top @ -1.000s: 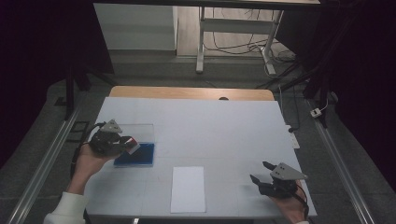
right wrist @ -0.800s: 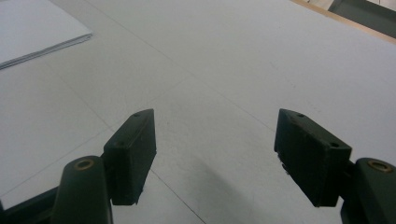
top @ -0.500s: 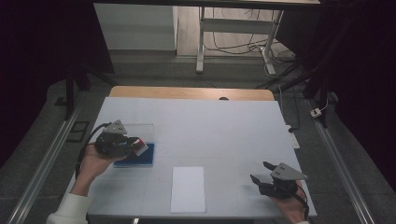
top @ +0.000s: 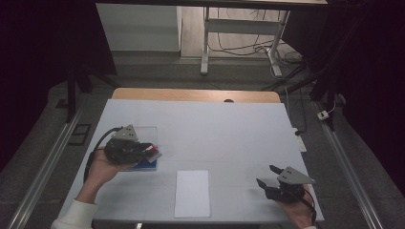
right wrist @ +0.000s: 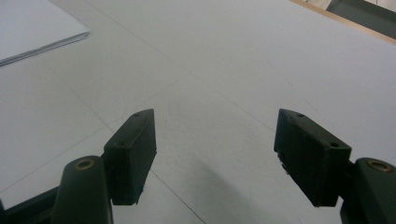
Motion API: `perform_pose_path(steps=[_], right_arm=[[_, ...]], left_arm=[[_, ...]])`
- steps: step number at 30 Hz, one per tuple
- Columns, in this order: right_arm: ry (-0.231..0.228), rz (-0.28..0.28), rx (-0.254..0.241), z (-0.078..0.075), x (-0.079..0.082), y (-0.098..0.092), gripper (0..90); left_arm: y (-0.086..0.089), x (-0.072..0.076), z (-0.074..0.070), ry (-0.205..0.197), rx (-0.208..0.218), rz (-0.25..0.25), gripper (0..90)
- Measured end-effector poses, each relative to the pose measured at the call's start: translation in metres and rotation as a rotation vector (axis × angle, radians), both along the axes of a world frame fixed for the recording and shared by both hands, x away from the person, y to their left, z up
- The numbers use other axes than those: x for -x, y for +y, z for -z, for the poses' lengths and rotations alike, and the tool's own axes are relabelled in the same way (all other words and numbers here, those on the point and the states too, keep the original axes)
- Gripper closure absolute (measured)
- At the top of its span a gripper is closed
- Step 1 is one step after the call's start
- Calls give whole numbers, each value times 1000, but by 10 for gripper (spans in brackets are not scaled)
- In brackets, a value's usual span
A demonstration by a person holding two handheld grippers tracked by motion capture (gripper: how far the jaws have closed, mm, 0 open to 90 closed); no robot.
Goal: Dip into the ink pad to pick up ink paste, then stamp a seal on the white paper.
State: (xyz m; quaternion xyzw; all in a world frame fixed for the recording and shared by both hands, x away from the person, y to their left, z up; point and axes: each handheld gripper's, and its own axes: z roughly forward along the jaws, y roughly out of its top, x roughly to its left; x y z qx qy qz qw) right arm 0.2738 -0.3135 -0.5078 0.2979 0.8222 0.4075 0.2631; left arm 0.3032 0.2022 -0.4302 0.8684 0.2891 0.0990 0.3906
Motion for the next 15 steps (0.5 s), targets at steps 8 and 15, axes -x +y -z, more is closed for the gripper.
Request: perform_pose_path(steps=[8, 15], right_arm=[[-6, 5, 0, -1, 1, 0, 291], [-3, 8, -1, 0, 1, -1, 292]], left_arm=[[-11, 4, -3, -4, 7, 43, 702], [-24, 7, -4, -3, -2, 85, 702]])
